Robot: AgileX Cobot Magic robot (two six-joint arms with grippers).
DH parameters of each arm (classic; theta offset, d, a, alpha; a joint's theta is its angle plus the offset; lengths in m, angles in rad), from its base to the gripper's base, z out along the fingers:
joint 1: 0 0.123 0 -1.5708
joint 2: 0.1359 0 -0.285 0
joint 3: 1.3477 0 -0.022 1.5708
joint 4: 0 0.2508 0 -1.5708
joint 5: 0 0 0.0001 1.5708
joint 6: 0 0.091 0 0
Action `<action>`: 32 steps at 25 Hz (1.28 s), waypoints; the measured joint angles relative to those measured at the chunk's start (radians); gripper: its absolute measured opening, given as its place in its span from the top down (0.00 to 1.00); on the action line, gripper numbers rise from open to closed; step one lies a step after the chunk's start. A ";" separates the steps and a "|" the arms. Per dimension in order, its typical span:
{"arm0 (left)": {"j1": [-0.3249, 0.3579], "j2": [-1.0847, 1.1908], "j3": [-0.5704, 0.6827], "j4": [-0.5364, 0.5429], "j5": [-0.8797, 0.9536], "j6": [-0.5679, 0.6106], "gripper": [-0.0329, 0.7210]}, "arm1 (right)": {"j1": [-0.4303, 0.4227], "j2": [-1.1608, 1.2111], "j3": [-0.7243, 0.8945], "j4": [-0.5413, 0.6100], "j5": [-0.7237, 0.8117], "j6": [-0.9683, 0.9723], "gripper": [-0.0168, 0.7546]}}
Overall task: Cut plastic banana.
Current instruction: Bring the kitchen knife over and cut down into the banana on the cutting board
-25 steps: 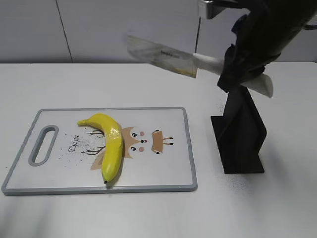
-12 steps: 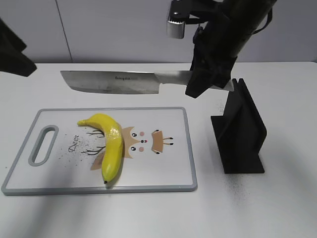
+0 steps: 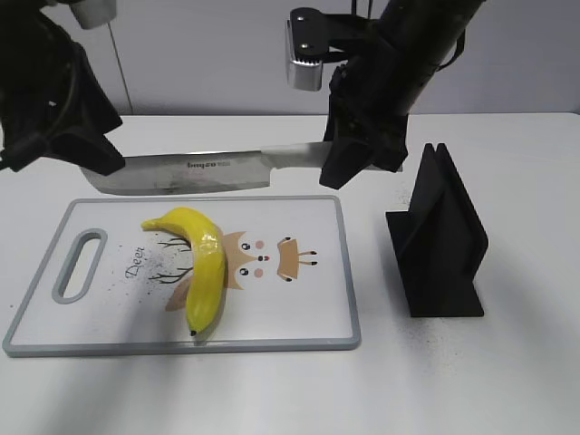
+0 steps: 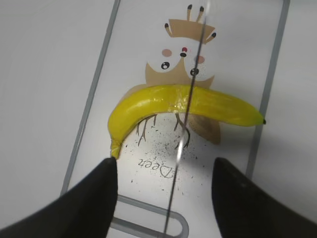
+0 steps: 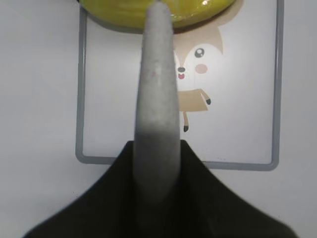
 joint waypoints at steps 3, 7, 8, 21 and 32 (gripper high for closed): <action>0.000 0.028 0.000 0.017 -0.021 0.001 0.18 | 0.000 0.009 0.000 0.030 0.000 -0.024 0.77; 0.000 0.058 0.000 0.028 -0.029 -0.005 0.22 | 0.000 0.010 -0.001 0.046 -0.009 -0.035 0.77; 0.000 0.064 0.000 0.028 -0.034 -0.021 0.25 | 0.000 0.010 -0.001 0.047 -0.010 -0.035 0.77; -0.007 0.095 0.056 0.022 -0.048 -0.168 0.89 | 0.004 0.025 0.031 0.052 -0.063 -0.037 0.77; -0.008 0.236 0.096 0.012 -0.167 -0.150 0.88 | 0.013 0.053 0.179 0.048 -0.294 -0.044 0.77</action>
